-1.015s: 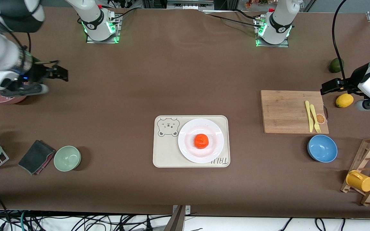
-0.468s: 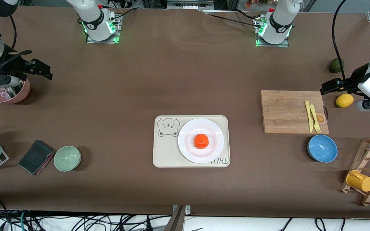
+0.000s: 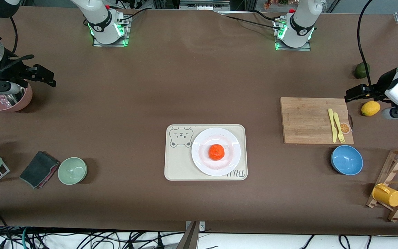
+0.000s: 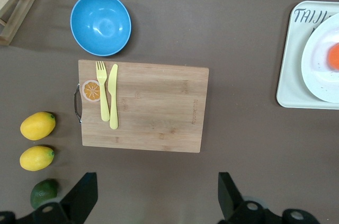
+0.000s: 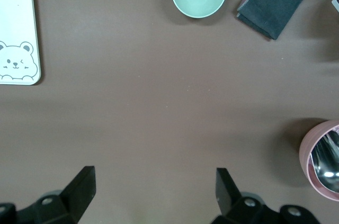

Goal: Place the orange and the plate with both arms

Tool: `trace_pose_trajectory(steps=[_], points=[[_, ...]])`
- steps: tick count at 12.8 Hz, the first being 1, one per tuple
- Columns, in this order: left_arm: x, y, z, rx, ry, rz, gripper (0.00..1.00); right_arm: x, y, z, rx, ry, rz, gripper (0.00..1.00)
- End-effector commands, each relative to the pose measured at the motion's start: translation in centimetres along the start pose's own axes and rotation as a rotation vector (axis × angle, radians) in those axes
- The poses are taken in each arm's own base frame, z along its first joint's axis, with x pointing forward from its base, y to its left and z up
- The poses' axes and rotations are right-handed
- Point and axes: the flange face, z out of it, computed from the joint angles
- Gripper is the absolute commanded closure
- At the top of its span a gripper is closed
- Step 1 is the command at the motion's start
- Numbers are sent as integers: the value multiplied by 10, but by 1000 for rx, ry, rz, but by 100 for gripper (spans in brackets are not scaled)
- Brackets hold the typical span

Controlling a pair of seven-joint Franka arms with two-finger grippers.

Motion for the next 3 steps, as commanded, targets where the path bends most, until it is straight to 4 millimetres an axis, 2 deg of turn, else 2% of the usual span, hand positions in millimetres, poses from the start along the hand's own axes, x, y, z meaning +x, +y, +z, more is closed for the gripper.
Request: trace_pose_trajectory(steps=[1, 3], points=[[-1, 2, -6, -19, -3, 20, 0, 7, 0, -8, -1, 14, 1, 0], [0, 2, -5, -20, -5, 20, 0, 9, -2, -6, -1, 15, 4, 0]])
